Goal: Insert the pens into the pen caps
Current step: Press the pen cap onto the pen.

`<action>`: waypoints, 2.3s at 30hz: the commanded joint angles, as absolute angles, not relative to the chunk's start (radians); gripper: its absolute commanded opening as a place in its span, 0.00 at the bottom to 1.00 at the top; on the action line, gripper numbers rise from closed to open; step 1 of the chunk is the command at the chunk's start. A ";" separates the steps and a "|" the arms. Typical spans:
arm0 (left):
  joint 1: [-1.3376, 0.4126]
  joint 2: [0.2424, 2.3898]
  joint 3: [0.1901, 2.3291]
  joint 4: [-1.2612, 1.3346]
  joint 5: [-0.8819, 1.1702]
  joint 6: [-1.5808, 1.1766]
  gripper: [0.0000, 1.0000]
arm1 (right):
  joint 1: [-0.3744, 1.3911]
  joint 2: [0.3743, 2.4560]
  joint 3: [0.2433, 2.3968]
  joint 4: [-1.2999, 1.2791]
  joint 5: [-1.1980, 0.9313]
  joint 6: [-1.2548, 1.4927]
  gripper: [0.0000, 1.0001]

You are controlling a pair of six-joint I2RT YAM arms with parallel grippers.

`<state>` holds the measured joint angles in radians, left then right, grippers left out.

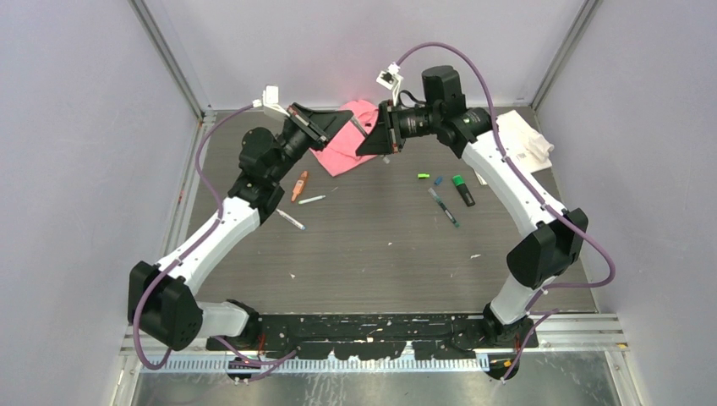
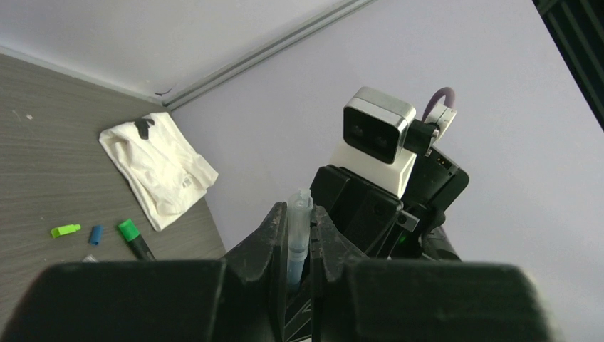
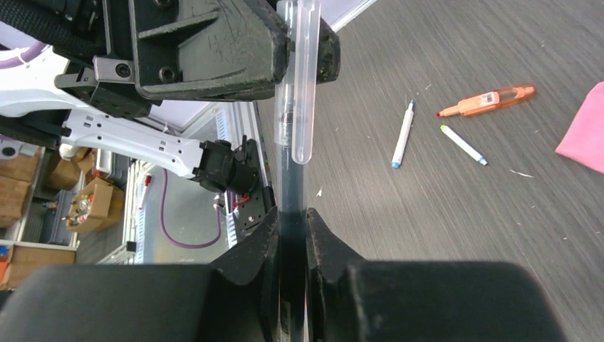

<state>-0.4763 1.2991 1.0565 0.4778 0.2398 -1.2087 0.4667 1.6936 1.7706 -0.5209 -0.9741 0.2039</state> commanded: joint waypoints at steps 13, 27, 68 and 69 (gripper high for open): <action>-0.570 1.234 1.049 0.451 0.409 -1.233 0.33 | 0.443 1.592 1.613 -0.028 -0.959 0.394 0.01; -0.441 1.152 1.018 0.467 0.507 -1.075 0.68 | 0.429 1.559 1.511 0.278 -1.078 0.600 0.01; -0.491 1.393 1.265 0.607 0.606 -0.908 0.00 | 0.437 1.575 1.486 0.388 -1.117 0.688 0.04; -0.491 1.387 1.260 0.613 0.593 -0.904 0.01 | 0.438 1.575 1.485 0.388 -1.116 0.690 0.08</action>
